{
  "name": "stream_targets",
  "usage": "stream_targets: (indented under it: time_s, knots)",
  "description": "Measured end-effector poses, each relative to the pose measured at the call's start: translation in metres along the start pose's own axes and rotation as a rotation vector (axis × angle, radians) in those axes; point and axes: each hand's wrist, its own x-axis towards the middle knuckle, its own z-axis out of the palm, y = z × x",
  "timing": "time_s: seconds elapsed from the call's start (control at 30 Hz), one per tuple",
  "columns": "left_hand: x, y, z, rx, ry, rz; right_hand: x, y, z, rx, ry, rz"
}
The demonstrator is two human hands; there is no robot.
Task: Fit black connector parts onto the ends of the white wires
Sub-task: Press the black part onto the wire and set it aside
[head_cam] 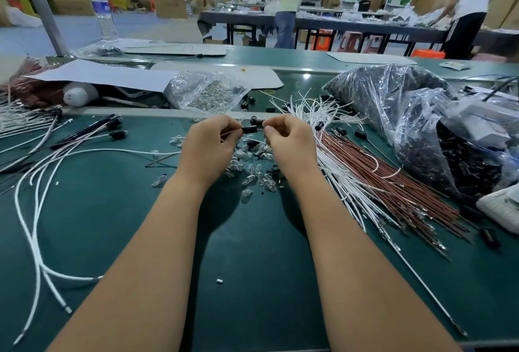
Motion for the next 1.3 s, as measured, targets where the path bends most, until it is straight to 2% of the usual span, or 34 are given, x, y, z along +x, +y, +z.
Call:
stream_targets:
  time_s: [0.37, 0.47, 0.67, 0.9, 1.07, 1.3]
  knots:
    - [-0.0007, 0.0023, 0.0037, -0.04, -0.041, 0.025, -0.0008, -0.0019, -0.0031, 0.167, 0.011, 0.076]
    - [-0.0005, -0.0002, 0.0039, -0.082, -0.042, -0.014, -0.0012, -0.0026, -0.0043, 0.199, -0.006, 0.094]
    - [-0.0005, -0.003, 0.0032, -0.183, -0.025, -0.098, -0.0038, -0.0046, -0.0053, 0.134, -0.036, 0.031]
    - [-0.0018, -0.0007, 0.0037, -0.212, -0.073, -0.11, -0.004, -0.0036, -0.0051, 0.084, -0.008, -0.033]
    - [-0.003, 0.0033, 0.0043, -0.246, -0.101, -0.113, -0.0018, -0.0016, -0.0032, 0.093, 0.019, -0.005]
    - [-0.0028, 0.0068, 0.0064, -0.329, -0.082, -0.134, -0.0012, -0.0003, -0.0001, 0.193, -0.025, 0.054]
